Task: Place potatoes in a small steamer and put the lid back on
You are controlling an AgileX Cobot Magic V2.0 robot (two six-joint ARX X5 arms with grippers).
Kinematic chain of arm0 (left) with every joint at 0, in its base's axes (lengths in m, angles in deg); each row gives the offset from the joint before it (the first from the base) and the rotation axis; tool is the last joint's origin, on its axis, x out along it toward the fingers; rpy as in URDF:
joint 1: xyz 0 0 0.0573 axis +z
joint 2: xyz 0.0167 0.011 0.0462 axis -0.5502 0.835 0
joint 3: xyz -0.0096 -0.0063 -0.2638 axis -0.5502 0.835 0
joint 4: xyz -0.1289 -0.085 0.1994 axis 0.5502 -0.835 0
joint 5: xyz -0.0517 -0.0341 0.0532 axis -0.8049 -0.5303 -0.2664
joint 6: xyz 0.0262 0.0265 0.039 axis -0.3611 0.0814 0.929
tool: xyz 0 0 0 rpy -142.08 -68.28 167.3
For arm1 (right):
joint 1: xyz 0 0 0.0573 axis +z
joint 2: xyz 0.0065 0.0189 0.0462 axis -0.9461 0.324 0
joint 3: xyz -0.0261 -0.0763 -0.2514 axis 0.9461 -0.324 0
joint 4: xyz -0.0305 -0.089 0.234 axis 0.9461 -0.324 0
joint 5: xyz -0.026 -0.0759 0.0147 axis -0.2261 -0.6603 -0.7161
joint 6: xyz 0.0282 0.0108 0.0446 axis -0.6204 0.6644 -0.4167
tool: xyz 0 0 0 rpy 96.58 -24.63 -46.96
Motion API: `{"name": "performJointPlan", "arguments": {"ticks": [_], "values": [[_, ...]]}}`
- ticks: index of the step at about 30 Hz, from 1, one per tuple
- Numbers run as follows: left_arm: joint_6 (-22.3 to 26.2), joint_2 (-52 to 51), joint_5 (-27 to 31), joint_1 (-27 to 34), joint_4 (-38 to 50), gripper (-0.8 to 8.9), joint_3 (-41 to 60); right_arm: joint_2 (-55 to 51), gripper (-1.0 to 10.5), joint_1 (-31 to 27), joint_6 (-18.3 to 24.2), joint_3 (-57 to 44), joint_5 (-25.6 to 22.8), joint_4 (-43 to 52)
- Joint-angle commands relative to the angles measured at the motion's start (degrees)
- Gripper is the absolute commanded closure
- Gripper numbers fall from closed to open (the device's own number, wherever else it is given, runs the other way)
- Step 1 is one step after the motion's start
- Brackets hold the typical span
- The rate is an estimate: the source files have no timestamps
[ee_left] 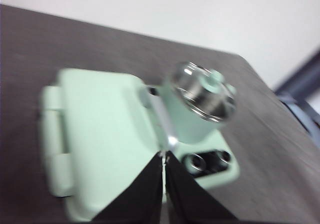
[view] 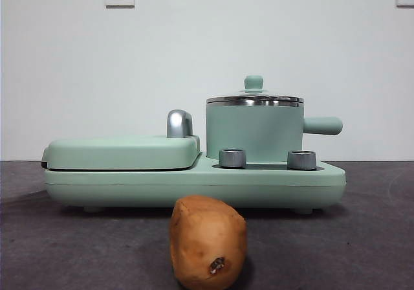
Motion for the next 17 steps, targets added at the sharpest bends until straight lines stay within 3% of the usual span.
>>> {"name": "performJointPlan", "arguments": {"ticks": [1, 4, 8, 13, 17], "values": [[2.2, 3.1, -4.8, -0.5, 0.2, 8.05, -2.3, 1.7, 9.4, 0.0, 0.1, 1.0, 3.0, 0.1], [3.0, 5.4, -8.2, -1.5, 0.3, 7.93, -3.3, 2.9, 9.4, 0.0, 1.2, 1.0, 5.2, -0.7], [3.0, 6.8, -8.5, -3.0, 0.3, 7.02, -3.7, 3.0, 9.1, 0.0, 2.6, 1.0, 5.5, -1.3], [4.3, 7.3, -8.5, -5.0, 0.7, 5.3, -3.9, 3.0, 6.4, 0.0, 3.1, 1.0, 5.5, -1.3], [5.8, 7.3, -8.5, -6.6, 0.7, 3.93, -4.0, 3.0, 5.3, 0.0, 3.1, 1.0, 5.5, -1.3]]}}
